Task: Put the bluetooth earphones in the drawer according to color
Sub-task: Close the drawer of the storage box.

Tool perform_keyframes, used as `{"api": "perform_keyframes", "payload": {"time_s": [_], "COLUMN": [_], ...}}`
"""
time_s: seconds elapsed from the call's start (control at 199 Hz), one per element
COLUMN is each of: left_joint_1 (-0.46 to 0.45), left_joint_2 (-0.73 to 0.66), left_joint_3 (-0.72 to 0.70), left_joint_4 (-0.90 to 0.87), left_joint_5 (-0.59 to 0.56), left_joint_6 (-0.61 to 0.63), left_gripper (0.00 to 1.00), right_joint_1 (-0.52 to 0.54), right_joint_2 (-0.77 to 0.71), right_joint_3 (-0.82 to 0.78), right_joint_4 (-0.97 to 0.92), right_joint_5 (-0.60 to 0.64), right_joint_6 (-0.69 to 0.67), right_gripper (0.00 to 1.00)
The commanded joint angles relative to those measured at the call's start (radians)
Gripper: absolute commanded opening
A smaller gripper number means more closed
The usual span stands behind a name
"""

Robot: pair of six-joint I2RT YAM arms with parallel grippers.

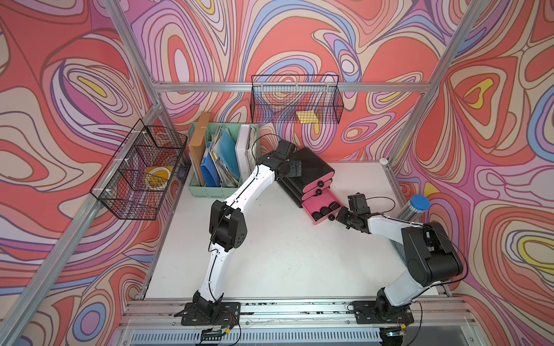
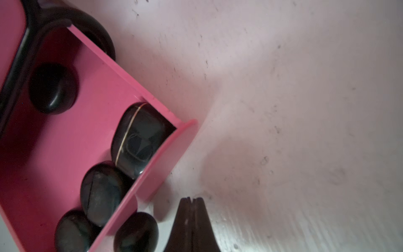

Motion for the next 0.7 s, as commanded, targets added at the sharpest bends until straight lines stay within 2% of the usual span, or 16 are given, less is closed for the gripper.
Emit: {"api": "perform_keyframes", "payload": {"time_s": [0.0,0.301,0.697], "left_joint_1": [-0.006,-0.013,-0.022], "left_joint_2": [0.029,0.035,0.038], "left_joint_3": [0.003,-0.002,-0.007], "left_joint_4": [-0.074,-0.080,-0.079], "left_joint_5": [-0.028,-0.036,-0.034], "left_joint_6": [0.022,0.024,0.022], "left_gripper": [0.99,0.99,0.98], "right_joint_1": [-0.004,-0.004,-0.003], "right_joint_2": [0.051,0.190,0.307], "right_joint_3": [0.031,0.066,0.112], "right_joint_4": [0.108,0.293,0.514], "right_joint_5": [-0.076,-0.211,-0.322], "right_joint_6": [0.032,0.091,0.217], "right_gripper": [0.00,0.00,0.00]}}
